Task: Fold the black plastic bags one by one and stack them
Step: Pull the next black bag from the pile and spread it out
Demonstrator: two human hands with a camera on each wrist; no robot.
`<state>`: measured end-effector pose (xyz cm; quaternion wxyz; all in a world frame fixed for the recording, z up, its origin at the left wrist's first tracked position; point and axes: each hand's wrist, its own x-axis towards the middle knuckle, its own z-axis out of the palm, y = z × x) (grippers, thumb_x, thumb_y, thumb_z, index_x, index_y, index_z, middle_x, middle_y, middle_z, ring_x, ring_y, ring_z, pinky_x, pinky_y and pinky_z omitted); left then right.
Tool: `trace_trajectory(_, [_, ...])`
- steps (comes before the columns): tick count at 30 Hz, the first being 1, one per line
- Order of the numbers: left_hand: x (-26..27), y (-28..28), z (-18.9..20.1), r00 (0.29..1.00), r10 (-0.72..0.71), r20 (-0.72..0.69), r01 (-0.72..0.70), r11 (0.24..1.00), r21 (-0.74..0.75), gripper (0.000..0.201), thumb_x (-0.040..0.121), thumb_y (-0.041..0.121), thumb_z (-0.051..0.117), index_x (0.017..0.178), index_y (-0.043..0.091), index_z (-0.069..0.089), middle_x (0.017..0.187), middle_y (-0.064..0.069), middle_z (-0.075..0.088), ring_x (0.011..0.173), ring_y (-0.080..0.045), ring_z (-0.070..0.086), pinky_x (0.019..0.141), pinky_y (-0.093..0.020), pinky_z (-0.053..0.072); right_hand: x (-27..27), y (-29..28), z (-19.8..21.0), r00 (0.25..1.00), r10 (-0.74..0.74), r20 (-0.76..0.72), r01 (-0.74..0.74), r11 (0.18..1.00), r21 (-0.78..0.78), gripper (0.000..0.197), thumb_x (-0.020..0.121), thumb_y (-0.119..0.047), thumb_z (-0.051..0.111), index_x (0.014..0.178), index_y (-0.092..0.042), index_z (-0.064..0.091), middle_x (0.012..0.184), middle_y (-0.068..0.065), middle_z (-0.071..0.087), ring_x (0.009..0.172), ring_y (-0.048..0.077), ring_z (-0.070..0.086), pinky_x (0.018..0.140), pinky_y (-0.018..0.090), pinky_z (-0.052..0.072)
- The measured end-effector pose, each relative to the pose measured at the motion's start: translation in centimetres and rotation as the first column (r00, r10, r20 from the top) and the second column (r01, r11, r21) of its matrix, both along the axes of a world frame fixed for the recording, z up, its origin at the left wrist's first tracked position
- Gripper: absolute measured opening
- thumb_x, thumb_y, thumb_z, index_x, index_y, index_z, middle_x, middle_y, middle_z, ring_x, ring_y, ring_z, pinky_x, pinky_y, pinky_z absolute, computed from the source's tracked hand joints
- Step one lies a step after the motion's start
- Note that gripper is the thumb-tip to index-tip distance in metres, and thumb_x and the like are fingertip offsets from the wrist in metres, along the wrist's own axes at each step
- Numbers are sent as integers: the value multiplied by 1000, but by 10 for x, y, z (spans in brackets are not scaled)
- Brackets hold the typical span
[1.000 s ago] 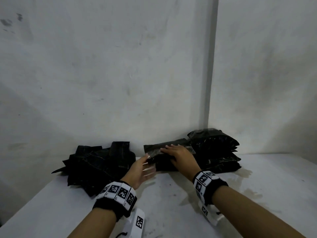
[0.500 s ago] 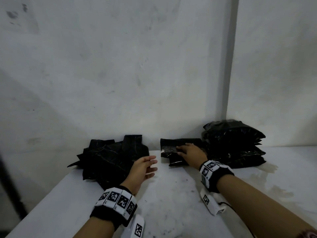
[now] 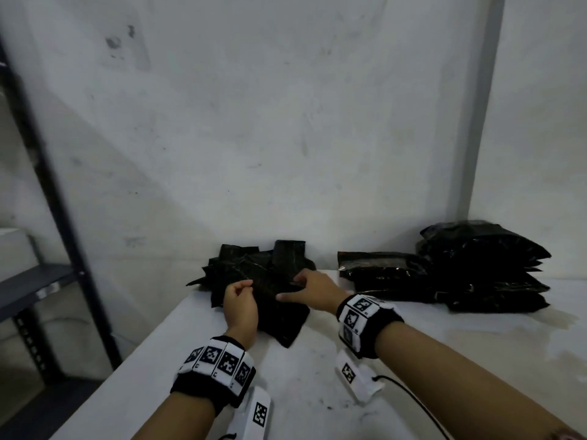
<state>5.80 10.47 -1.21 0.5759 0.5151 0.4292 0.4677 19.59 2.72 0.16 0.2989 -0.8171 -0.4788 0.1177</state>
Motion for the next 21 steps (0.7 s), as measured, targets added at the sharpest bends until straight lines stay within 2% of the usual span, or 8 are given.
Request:
trace_trajectory(2, [-7,6,-4,993,78,-88,-85,994,-71,16,87,8,55,101,15,59,121,-15,52,104,-34,55,94,-45,49,-12,12,-10,993,-59,-107,55,998,-40,88,68,-57,79,131,-7,42,127,7,52,118,23,52,85,26,43])
trace_trajectory(4, [-9,8,-8,989,79,-122,-99,980,-173,33,84,11,61,116,9,55,130,-20,45,106,-39,54,95,-47,48,-20,19,-18,978,-117,-175,114,993,-30,98,67,-52,82,136,-5,32,136,13,46,125,27,48,98,32,45])
trace_trajectory(9, [-11,9,-21,991,-64,114,91,964,-249,46,87,4,60,122,11,29,123,-20,51,108,-33,56,84,-39,52,-28,17,-20,988,-126,-87,119,990,-74,78,75,-27,82,133,-3,36,136,17,49,126,31,49,102,34,43])
trace_trajectory(11, [-11,12,-28,989,-80,121,109,962,-251,55,84,12,69,122,12,29,123,-18,54,109,-31,57,96,-44,49,-28,8,-14,991,-102,-85,92,989,-116,55,78,-20,79,121,-2,51,123,16,56,114,28,56,92,29,47])
trace_trajectory(13, [-14,12,-32,987,-101,121,130,956,-263,70,77,24,77,127,12,30,123,-16,57,111,-32,58,101,-47,46,-24,-3,-9,992,-30,-120,13,990,-140,18,80,-16,76,86,-8,60,90,8,60,82,18,58,65,18,47])
trace_trajectory(14, [-15,12,-34,988,-111,112,138,951,-276,80,72,32,80,130,11,30,122,-16,58,112,-33,58,102,-48,45,-20,-8,-9,986,1,-167,-24,991,-132,19,80,-14,75,75,-11,58,79,4,56,70,13,54,56,15,42])
trace_trajectory(17, [-18,16,-47,990,-139,29,142,955,-260,101,51,52,80,132,8,38,125,-16,58,112,-33,57,102,-50,45,-17,-28,1,938,81,-338,-81,997,15,11,81,-10,74,82,-12,64,70,-1,56,59,8,53,47,13,42])
trace_trajectory(21, [-33,-11,-19,987,-7,-162,-16,990,-143,92,73,35,80,141,4,27,141,-23,32,127,-38,38,106,-45,37,-7,-56,15,909,169,-380,-83,969,234,22,80,-14,78,99,-7,69,72,-3,63,66,10,62,53,17,49])
